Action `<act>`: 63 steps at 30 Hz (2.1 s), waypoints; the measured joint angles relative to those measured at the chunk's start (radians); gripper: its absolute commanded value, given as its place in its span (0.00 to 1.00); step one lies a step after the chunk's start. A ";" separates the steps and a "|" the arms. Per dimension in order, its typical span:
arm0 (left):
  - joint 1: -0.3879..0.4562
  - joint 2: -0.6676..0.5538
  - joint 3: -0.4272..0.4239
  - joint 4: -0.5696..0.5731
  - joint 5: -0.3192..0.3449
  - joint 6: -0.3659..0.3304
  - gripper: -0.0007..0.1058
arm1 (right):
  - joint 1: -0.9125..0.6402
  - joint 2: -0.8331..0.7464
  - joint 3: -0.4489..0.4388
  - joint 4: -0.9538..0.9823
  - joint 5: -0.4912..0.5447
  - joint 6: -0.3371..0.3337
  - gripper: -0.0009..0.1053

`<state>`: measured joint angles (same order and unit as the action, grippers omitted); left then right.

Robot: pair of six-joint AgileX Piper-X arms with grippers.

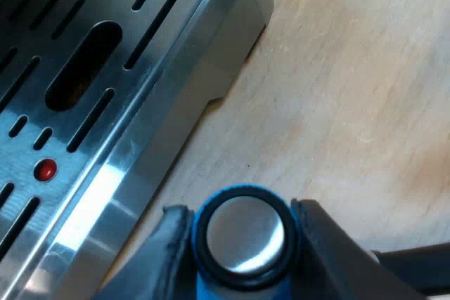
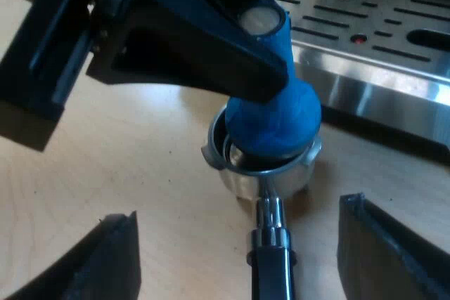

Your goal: Grind coffee beans and then tamp

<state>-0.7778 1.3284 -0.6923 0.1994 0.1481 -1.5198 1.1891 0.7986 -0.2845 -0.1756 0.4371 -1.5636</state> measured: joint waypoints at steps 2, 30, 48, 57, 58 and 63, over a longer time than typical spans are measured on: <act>0.000 0.000 0.000 0.003 0.000 0.000 0.01 | 0.000 0.000 0.000 -0.002 0.003 0.000 0.59; 0.000 -0.003 0.003 0.097 0.011 0.001 0.01 | 0.000 0.000 0.000 -0.002 0.009 0.000 0.59; 0.000 0.032 0.038 0.021 0.027 0.001 0.01 | 0.000 0.000 0.000 -0.015 0.009 0.000 0.59; 0.000 0.032 0.045 -0.002 0.047 0.001 0.01 | 0.000 0.000 0.000 -0.015 0.010 0.000 0.59; 0.000 0.032 0.041 -0.002 0.049 0.002 0.01 | 0.000 0.000 0.000 -0.015 0.010 0.000 0.59; 0.000 0.030 0.018 0.020 0.053 0.006 0.01 | 0.000 0.000 0.000 -0.015 0.012 0.000 0.59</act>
<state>-0.7778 1.3589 -0.6743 0.2192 0.2013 -1.5140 1.1891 0.7986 -0.2845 -0.1907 0.4490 -1.5636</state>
